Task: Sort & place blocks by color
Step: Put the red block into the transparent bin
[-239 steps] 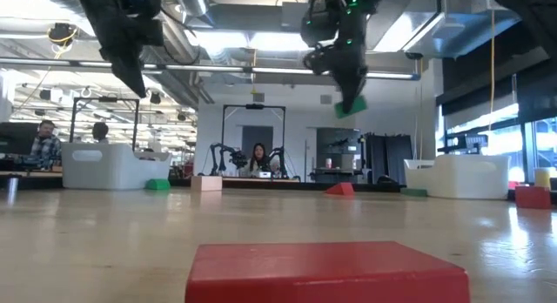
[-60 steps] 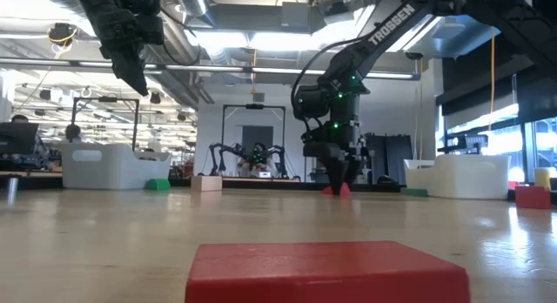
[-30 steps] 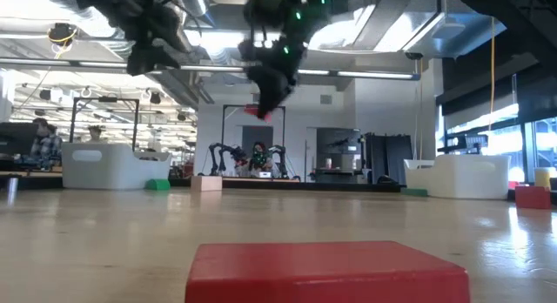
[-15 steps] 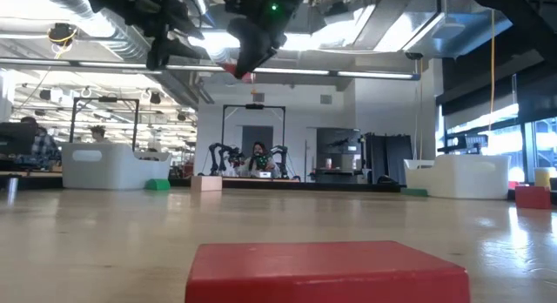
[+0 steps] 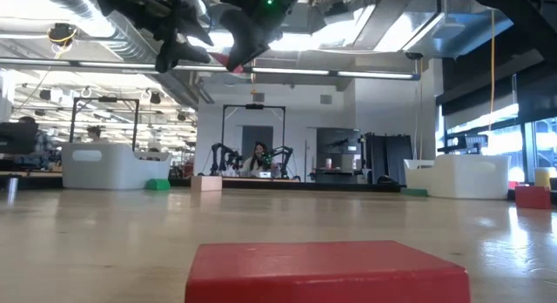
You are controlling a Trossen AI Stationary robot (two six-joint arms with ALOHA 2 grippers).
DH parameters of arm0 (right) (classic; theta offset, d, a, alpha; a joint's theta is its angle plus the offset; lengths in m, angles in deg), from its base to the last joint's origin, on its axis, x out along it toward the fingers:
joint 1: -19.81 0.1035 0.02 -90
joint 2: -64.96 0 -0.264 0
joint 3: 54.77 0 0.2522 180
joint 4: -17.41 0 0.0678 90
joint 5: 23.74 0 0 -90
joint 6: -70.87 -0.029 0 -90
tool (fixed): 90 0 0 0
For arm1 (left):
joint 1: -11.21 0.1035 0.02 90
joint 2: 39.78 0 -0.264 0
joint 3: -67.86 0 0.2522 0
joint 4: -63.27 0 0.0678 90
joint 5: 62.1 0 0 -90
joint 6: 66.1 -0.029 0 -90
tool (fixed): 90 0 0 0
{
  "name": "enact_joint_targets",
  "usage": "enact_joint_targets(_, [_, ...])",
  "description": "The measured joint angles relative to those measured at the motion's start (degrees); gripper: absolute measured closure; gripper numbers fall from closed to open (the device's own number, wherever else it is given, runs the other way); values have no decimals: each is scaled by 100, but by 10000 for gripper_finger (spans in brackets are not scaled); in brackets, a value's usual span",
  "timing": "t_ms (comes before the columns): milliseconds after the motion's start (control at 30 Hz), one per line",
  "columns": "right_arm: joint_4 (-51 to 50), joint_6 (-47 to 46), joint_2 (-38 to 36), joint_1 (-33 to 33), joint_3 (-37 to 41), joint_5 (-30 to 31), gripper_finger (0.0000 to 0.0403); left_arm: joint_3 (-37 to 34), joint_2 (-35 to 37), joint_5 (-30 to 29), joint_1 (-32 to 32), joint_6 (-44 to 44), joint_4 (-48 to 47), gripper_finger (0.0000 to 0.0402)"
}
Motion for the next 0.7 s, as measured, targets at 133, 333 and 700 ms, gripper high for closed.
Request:
enact_joint_targets(133, [52,37,0,2,0,-2,269,0,-94,-15,-159,-4,261,239])
enact_joint_targets(333, [103,37,0,2,0,-2,269,0,-230,-49,-287,-7,364,239])
enact_joint_targets(700, [101,40,0,2,0,-5,269,0,-392,-707,-631,-473,468,262])
